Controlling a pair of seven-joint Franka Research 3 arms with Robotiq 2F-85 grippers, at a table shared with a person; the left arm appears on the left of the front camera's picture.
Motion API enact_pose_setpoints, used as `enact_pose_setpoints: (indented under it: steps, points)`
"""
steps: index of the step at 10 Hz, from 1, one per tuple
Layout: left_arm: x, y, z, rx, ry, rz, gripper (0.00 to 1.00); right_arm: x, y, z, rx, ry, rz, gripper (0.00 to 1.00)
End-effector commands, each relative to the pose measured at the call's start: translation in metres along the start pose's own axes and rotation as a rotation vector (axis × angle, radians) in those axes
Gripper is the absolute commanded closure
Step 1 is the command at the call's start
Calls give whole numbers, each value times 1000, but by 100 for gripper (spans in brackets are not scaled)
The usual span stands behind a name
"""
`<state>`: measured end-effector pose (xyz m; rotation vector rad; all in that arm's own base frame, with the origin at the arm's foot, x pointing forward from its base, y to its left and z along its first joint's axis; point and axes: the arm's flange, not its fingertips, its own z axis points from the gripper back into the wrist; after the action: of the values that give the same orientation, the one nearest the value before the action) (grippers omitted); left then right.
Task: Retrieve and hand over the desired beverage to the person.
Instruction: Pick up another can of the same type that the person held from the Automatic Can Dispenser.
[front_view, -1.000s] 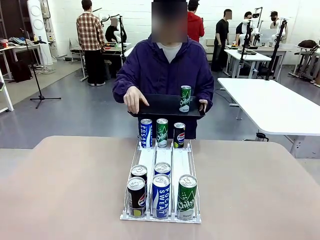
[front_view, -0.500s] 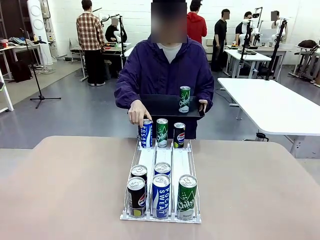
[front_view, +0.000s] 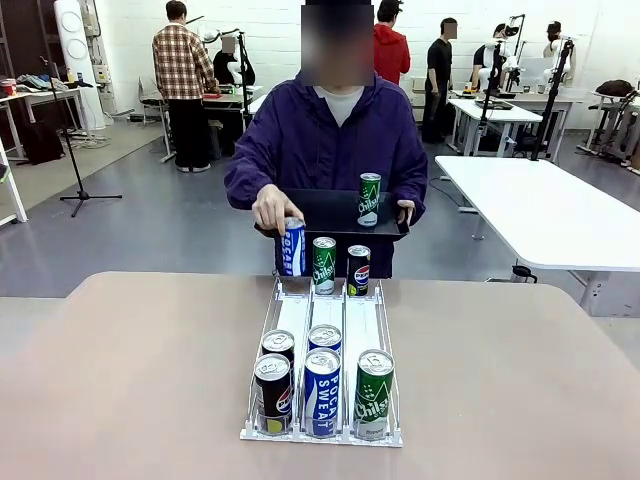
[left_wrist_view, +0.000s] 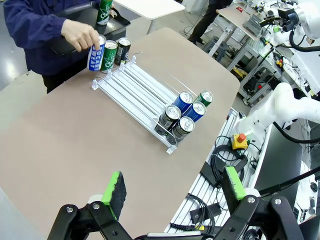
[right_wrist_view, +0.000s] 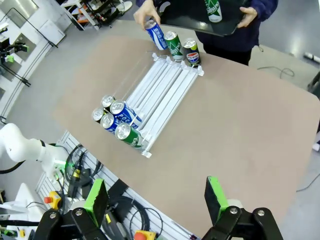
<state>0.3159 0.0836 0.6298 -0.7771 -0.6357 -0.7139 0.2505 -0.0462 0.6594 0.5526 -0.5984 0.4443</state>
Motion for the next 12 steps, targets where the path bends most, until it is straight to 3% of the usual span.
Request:
enact_pose_setpoints:
  steps: [1,12]
  points:
    - [0,0,1,-9,-18,-16,0,2,-2,-1,4,11,12,0]
    - [0,0,1,-9,-18,-16,0,2,-2,-1,4,11,12,0]
